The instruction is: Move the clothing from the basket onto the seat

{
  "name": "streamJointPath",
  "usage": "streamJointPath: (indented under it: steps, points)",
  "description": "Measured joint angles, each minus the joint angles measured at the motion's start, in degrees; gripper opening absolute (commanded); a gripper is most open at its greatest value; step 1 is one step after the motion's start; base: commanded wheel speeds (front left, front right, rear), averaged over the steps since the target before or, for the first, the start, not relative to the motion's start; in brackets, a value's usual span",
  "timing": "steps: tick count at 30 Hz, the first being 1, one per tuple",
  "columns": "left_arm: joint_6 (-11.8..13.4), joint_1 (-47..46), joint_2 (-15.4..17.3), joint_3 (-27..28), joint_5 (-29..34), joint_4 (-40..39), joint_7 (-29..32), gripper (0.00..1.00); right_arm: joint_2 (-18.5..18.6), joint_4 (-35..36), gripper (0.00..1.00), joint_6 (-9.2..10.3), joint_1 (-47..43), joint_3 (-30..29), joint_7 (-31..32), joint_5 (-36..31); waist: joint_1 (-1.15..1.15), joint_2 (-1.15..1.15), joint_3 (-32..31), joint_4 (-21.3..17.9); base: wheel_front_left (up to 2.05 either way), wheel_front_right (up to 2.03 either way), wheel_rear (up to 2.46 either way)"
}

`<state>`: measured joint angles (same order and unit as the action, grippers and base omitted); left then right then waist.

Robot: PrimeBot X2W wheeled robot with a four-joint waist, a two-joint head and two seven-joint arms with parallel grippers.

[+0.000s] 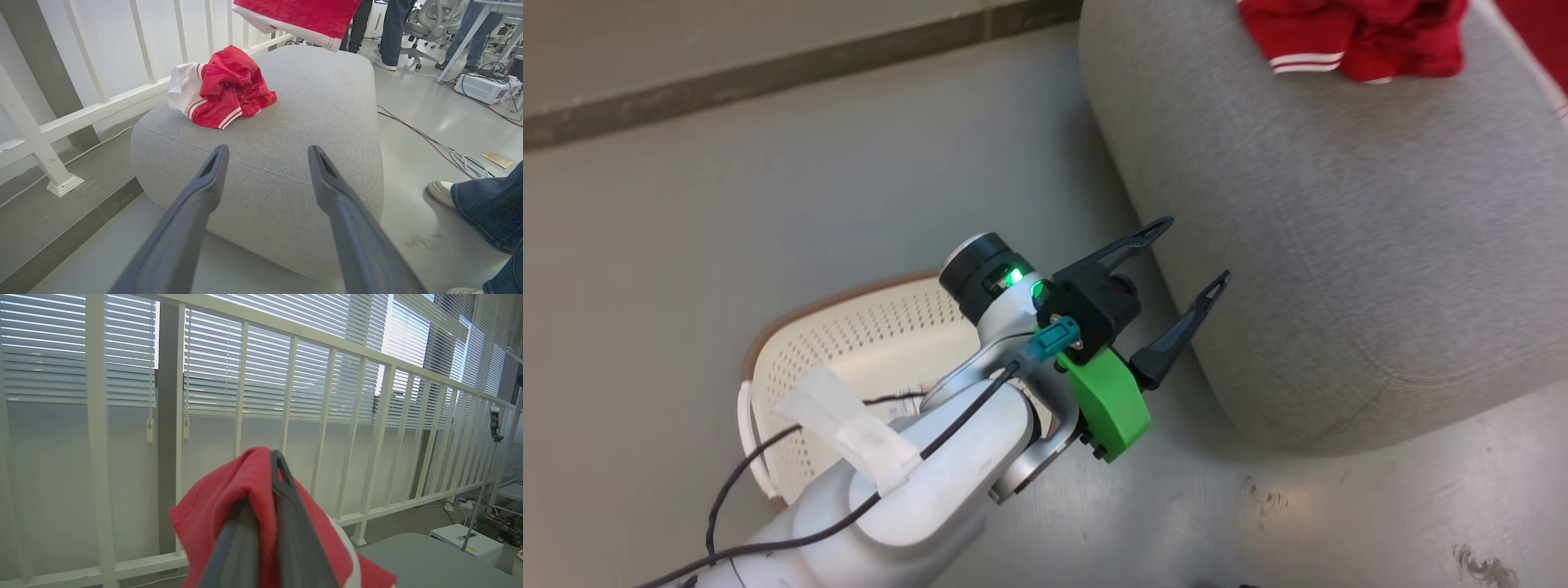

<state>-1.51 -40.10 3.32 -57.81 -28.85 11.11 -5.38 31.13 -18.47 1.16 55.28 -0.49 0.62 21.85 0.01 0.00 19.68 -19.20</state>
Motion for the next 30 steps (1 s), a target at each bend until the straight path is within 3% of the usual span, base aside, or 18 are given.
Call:
streamJointPath:
  steps: [14, 23, 30]
  points:
    - [0.0, -3.7, 1.5, -1.0, 2.4, -3.4, 2.8, 1.0, 2.4, -10.7, 0.0, 4.12, 2.9, -3.5, -1.2, -1.4, 0.0, 0.0, 9.3, 5.9, 0.0, 0.0, 0.0]
    - [0.0, -5.0, 3.2, -0.4, 2.9, -5.2, 4.8, 1.0, -3.6, -17.1, 0.0, 4.6, 1.2, -0.7, -3.3, -2.6, 0.0, 0.0, 13.9, 8.4, 0.0, 0.0, 0.0]
    - [0.0, -5.7, 3.6, -0.4, 4.3, -5.9, 4.9, 1.0, -5.6, -22.0, 0.0, 5.1, 0.4, -0.2, -5.9, -4.1, -0.01, 0.0, 16.5, 8.9, 0.0, 0.0, 0.0]
